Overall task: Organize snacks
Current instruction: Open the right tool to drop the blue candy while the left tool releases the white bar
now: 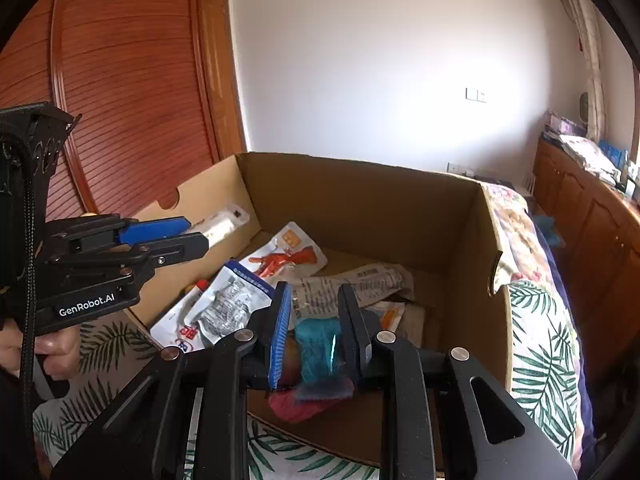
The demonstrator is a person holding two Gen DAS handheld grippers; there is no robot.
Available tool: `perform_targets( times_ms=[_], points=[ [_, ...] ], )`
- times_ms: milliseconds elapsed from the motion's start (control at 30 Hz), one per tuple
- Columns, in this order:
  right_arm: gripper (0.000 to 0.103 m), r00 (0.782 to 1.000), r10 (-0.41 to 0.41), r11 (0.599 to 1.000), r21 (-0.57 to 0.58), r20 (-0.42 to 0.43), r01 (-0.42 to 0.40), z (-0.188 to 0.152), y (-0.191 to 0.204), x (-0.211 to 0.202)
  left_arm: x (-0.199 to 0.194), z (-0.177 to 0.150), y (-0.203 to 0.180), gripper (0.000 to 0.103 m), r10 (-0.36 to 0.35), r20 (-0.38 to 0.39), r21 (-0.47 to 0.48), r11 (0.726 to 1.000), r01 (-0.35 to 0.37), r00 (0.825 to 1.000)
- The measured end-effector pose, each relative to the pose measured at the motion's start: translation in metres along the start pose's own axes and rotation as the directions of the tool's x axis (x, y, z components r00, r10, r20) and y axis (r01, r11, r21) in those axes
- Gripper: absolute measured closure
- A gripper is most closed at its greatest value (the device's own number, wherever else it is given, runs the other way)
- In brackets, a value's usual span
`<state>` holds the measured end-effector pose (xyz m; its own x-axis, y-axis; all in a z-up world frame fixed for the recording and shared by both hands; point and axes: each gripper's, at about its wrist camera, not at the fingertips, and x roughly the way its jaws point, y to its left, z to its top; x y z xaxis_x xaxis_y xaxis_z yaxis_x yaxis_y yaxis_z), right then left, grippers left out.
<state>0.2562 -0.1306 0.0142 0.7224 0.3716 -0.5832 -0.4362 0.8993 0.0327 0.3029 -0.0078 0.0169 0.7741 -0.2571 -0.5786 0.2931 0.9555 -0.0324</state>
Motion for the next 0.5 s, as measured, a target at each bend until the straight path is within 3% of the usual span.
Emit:
perform_targets(
  times_ms=[233,500],
  points=[
    [0.077,1.0,-0.004,1.0,0.012,0.004,0.004,-0.003,-0.001,-0.004,-0.007,-0.001,-0.006,0.074,0.019,0.001,0.009,1.0,-0.019,1.0],
    [0.076,0.999,-0.016,1.0,0.027,0.027,0.015,-0.008,0.008,-0.035,-0.044,-0.003,-0.012,0.073,0.039,0.026,0.017,0.999,-0.04,0.999]
  ],
)
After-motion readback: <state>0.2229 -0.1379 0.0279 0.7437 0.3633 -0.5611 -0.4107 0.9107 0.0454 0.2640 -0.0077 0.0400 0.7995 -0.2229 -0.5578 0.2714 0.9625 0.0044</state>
